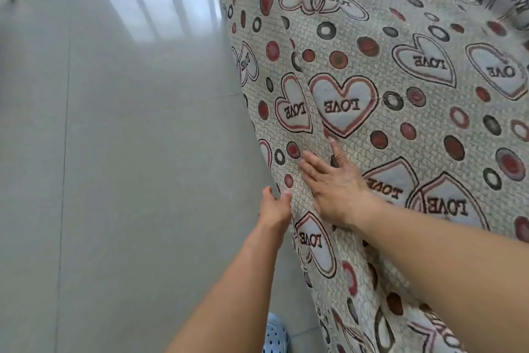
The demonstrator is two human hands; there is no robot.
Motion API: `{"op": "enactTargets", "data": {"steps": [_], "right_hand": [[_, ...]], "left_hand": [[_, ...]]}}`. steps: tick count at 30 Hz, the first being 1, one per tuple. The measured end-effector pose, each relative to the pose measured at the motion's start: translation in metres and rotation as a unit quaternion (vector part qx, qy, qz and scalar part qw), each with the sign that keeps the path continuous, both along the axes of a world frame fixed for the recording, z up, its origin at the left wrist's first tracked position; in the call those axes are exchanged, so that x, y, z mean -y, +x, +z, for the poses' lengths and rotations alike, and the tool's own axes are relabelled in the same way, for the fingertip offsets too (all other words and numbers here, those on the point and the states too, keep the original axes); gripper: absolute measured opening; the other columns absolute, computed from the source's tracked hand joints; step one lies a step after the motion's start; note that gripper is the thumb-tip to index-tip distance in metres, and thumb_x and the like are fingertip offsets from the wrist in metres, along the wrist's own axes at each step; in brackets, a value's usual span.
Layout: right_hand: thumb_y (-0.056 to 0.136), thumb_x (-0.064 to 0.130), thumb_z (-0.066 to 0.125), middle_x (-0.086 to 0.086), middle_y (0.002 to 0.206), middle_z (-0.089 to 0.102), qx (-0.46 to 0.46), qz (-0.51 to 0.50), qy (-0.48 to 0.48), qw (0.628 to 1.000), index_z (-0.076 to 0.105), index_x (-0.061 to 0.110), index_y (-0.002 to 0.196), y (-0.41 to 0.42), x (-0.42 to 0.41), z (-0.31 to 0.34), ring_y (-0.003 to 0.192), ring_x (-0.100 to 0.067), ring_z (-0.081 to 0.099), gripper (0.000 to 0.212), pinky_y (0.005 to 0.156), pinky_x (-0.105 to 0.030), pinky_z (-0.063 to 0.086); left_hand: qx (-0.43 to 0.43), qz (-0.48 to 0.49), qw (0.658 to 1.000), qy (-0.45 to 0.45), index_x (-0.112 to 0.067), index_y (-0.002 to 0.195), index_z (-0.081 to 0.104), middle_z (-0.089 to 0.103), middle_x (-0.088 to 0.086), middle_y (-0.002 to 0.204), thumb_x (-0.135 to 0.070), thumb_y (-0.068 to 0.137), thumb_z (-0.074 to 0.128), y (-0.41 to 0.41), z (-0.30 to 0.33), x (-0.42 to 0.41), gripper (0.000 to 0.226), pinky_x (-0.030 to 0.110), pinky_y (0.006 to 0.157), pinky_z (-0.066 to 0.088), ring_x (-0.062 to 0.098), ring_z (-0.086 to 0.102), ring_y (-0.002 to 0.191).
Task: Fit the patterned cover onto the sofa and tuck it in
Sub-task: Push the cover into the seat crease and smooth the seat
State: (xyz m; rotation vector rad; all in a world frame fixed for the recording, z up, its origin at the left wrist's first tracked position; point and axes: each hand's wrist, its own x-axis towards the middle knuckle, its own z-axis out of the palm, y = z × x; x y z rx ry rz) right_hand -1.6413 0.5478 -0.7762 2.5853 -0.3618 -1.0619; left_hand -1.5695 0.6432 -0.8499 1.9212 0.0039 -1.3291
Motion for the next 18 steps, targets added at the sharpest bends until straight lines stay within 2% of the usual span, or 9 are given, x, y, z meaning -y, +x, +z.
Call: {"op": "enactTargets", "data": {"steps": [2, 3, 4, 6, 7, 9, 12, 15, 18], "right_hand": [[0.096, 0.031, 0.018, -0.005, 0.160, -0.007, 0.021, -0.007, 0.027, 0.999, 0.006, 0.013, 0.153, 0.001, 0.003, -0.003, 0.145, -0.020, -0.019, 0.060, 0.103, -0.064, -0.024], [0.097, 0.031, 0.017, -0.005, 0.160, -0.003, 0.040, -0.016, 0.044, 0.998, 0.009, 0.011, 0.153, 0.001, 0.003, -0.004, 0.145, -0.019, -0.016, 0.059, 0.104, -0.061, -0.026], [0.098, 0.031, 0.016, -0.004, 0.161, 0.002, 0.062, -0.028, 0.062, 0.996, 0.013, 0.011, 0.152, 0.002, 0.005, -0.004, 0.146, -0.017, -0.012, 0.058, 0.105, -0.057, -0.028], [0.100, 0.038, 0.012, -0.003, 0.158, 0.021, 0.123, -0.068, 0.107, 0.984, 0.030, 0.013, 0.148, 0.006, 0.007, -0.004, 0.147, -0.015, 0.002, 0.057, 0.108, -0.050, -0.026], [0.099, 0.043, 0.010, -0.003, 0.151, 0.036, 0.160, -0.098, 0.130, 0.974, 0.042, 0.016, 0.140, 0.010, 0.006, -0.002, 0.145, -0.016, 0.013, 0.059, 0.110, -0.046, -0.022], [0.097, 0.052, 0.010, -0.003, 0.128, 0.057, 0.219, -0.172, 0.149, 0.949, 0.050, 0.021, 0.124, 0.025, 0.004, 0.001, 0.133, -0.018, 0.036, 0.057, 0.115, -0.043, -0.008], [0.091, 0.058, 0.031, -0.006, 0.113, 0.064, 0.237, -0.330, 0.152, 0.901, 0.050, 0.018, 0.118, 0.061, 0.004, 0.007, 0.116, -0.021, 0.053, 0.051, 0.111, -0.042, 0.010], [0.085, 0.030, 0.047, -0.002, 0.111, 0.066, 0.260, -0.439, 0.186, 0.840, 0.059, 0.024, 0.093, 0.089, 0.010, 0.018, 0.112, -0.024, 0.054, 0.016, 0.099, -0.036, 0.022], [0.083, 0.014, 0.053, -0.008, 0.098, 0.067, 0.325, -0.544, 0.226, 0.740, 0.056, 0.016, 0.074, 0.084, 0.014, 0.025, 0.105, -0.030, 0.057, 0.011, 0.091, -0.033, 0.037]], "left_hand": [[-0.056, 0.062, 0.997, 0.002, -0.012, 0.150, 0.019, 0.036, 0.013, 0.149, -0.027, 0.094, 0.056, -0.002, -0.004, 0.017, 0.069, 0.035, 0.108, 0.032, 0.029, 0.040, 0.132], [-0.075, 0.092, 0.993, 0.002, -0.011, 0.149, 0.023, 0.043, 0.015, 0.143, -0.024, 0.092, 0.061, -0.002, -0.005, 0.020, 0.070, 0.033, 0.104, 0.039, 0.029, 0.049, 0.123], [-0.087, 0.117, 0.989, -0.002, -0.010, 0.143, 0.033, 0.054, 0.017, 0.127, -0.020, 0.089, 0.064, -0.002, -0.004, 0.023, 0.062, 0.028, 0.092, 0.046, 0.027, 0.058, 0.105], [-0.050, 0.125, 0.991, -0.019, -0.012, 0.110, 0.057, 0.063, 0.009, 0.086, -0.014, 0.088, 0.065, -0.001, 0.001, 0.021, 0.024, 0.020, 0.061, 0.047, 0.019, 0.057, 0.070], [0.001, 0.115, 0.993, -0.033, -0.012, 0.094, 0.061, 0.063, 0.006, 0.076, -0.013, 0.087, 0.065, 0.000, 0.003, 0.016, 0.009, 0.021, 0.057, 0.044, 0.019, 0.055, 0.066], [0.051, 0.114, 0.988, -0.087, -0.014, 0.081, 0.064, 0.065, 0.004, 0.071, -0.008, 0.084, 0.067, 0.002, 0.014, 0.002, 0.007, 0.025, 0.060, 0.046, 0.016, 0.056, 0.066], [-0.014, 0.146, 0.974, -0.172, -0.008, 0.085, 0.071, 0.069, 0.003, 0.075, -0.006, 0.084, 0.070, 0.008, 0.042, -0.015, 0.003, 0.018, 0.063, 0.048, 0.008, 0.058, 0.068], [-0.078, 0.096, 0.970, -0.211, -0.011, 0.085, 0.074, 0.071, -0.001, 0.076, -0.007, 0.084, 0.071, 0.019, 0.064, -0.019, 0.005, 0.017, 0.061, 0.047, 0.006, 0.060, 0.066], [-0.050, 0.065, 0.978, -0.189, -0.015, 0.089, 0.074, 0.071, -0.001, 0.080, -0.010, 0.086, 0.069, 0.032, 0.076, -0.019, 0.007, 0.018, 0.062, 0.049, 0.008, 0.061, 0.070]]}}
